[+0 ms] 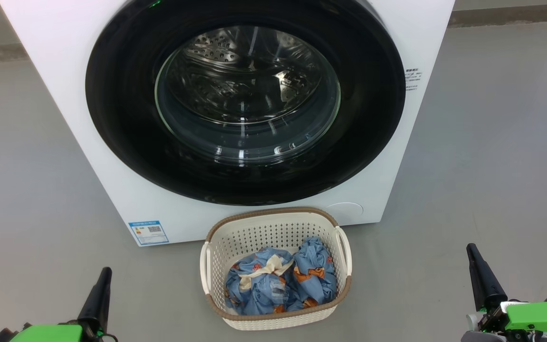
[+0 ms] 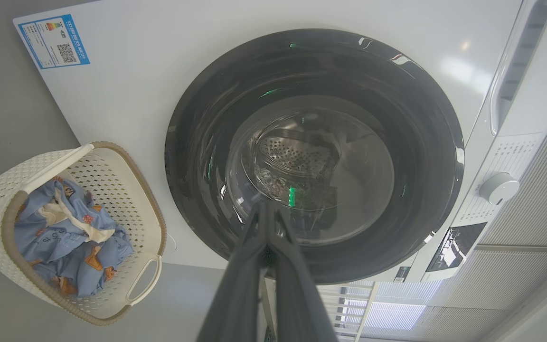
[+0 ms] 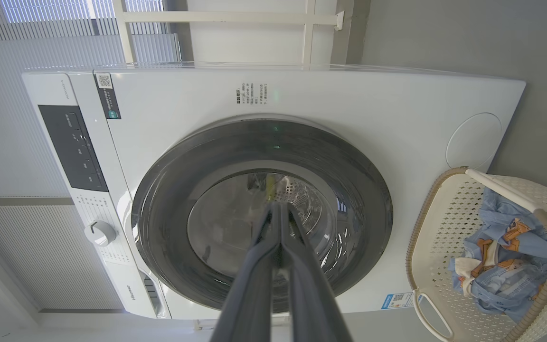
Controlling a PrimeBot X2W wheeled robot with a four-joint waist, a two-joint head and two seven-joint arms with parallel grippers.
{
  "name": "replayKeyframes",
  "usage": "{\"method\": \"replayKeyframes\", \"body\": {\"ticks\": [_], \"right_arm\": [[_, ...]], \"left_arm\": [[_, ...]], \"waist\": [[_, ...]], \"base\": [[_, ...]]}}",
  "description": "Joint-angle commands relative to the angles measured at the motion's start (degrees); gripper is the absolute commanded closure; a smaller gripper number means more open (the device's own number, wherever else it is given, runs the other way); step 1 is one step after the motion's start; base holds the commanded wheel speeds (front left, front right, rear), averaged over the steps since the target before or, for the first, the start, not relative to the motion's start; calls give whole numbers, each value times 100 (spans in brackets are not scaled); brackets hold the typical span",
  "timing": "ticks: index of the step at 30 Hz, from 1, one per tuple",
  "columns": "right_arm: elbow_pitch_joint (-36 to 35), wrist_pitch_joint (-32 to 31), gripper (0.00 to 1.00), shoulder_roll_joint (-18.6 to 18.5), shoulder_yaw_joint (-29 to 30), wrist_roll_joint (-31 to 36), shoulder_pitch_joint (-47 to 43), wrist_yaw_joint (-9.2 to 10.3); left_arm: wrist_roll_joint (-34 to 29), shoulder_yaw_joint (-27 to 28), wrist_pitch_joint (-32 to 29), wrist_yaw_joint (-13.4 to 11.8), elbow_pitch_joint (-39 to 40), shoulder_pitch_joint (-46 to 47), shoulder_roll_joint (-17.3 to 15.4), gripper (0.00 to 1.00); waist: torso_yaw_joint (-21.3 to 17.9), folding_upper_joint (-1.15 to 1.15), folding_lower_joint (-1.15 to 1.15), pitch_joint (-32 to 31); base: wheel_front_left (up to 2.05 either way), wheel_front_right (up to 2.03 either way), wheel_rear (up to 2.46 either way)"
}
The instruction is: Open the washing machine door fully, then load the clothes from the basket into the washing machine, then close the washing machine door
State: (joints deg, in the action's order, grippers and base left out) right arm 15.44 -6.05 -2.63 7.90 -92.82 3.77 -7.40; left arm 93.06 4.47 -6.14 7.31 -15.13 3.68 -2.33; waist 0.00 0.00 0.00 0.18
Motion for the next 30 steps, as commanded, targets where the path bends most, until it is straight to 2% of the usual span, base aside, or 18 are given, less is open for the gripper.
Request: {"method": "replayKeyframes", "body": {"ticks": [1, 30], "right_arm": [[-142, -47, 100, -26, -134, 69, 242, -9], [-142, -48, 100, -26, -133, 70, 242, -9]], "left_arm": [[-90, 206, -36, 18, 110, 251, -58, 100], [-92, 208, -38, 18, 110, 251, -57, 100]], "waist": [[0, 0, 0, 0], [0, 0, 0, 0]], "base": [[0, 0, 0], [0, 0, 0]]}}
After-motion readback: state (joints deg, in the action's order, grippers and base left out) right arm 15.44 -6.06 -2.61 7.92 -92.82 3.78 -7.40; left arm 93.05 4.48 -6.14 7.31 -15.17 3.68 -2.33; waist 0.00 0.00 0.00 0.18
